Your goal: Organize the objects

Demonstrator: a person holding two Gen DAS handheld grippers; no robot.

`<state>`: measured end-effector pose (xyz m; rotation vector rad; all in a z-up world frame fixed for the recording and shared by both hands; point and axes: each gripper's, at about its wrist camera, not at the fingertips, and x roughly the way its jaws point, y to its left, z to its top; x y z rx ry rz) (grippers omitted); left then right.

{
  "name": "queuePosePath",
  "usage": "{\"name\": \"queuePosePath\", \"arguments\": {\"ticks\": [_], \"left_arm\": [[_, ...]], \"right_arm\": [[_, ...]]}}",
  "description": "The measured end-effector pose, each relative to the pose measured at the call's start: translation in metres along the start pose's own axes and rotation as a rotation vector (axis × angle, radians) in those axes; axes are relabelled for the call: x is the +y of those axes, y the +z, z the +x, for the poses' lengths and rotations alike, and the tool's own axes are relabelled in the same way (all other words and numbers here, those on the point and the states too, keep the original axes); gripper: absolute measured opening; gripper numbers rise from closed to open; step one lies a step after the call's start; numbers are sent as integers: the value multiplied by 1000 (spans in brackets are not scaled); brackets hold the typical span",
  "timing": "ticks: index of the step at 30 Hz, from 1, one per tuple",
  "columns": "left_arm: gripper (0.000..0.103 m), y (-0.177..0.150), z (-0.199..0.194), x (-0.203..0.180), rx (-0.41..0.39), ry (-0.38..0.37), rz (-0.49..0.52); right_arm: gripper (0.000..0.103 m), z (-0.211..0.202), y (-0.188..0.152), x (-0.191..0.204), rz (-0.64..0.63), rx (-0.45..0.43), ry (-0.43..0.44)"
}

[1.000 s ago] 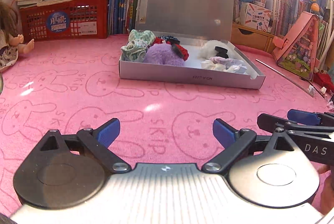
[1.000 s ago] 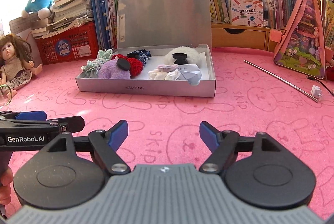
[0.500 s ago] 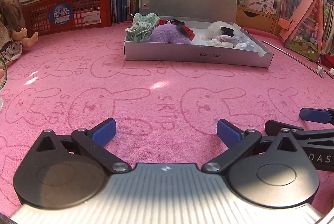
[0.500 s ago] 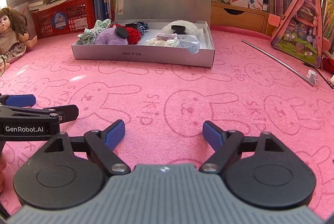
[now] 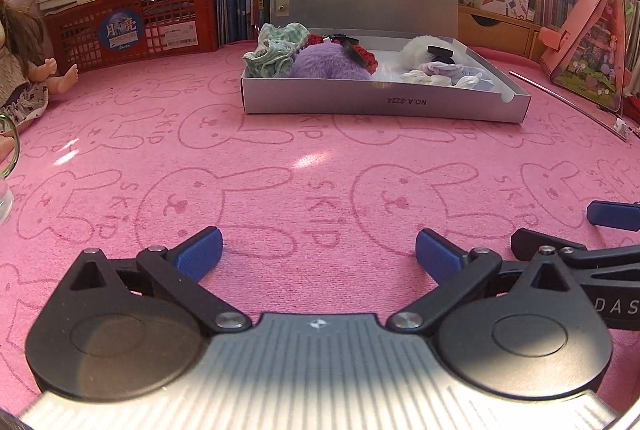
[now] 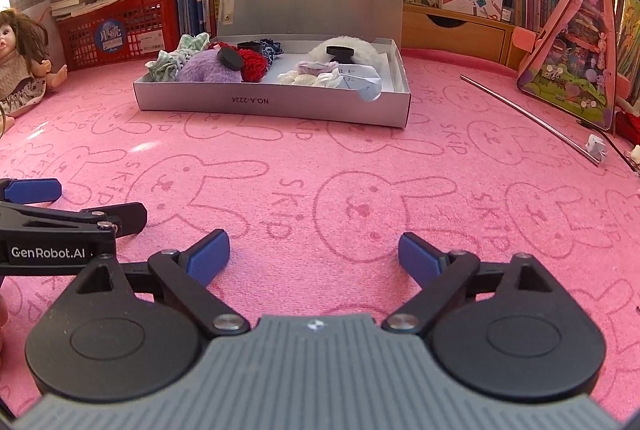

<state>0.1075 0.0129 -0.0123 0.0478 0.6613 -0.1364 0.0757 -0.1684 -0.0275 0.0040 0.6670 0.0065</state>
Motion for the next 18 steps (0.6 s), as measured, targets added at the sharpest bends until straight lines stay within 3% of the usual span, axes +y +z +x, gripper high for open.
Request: {"name": "queuePosePath", "arguments": {"ticks": [18], "left_arm": [[103, 0, 1, 3, -5, 13, -17]], "right_arm": [[98, 1, 0, 1, 0, 0, -1]]}}
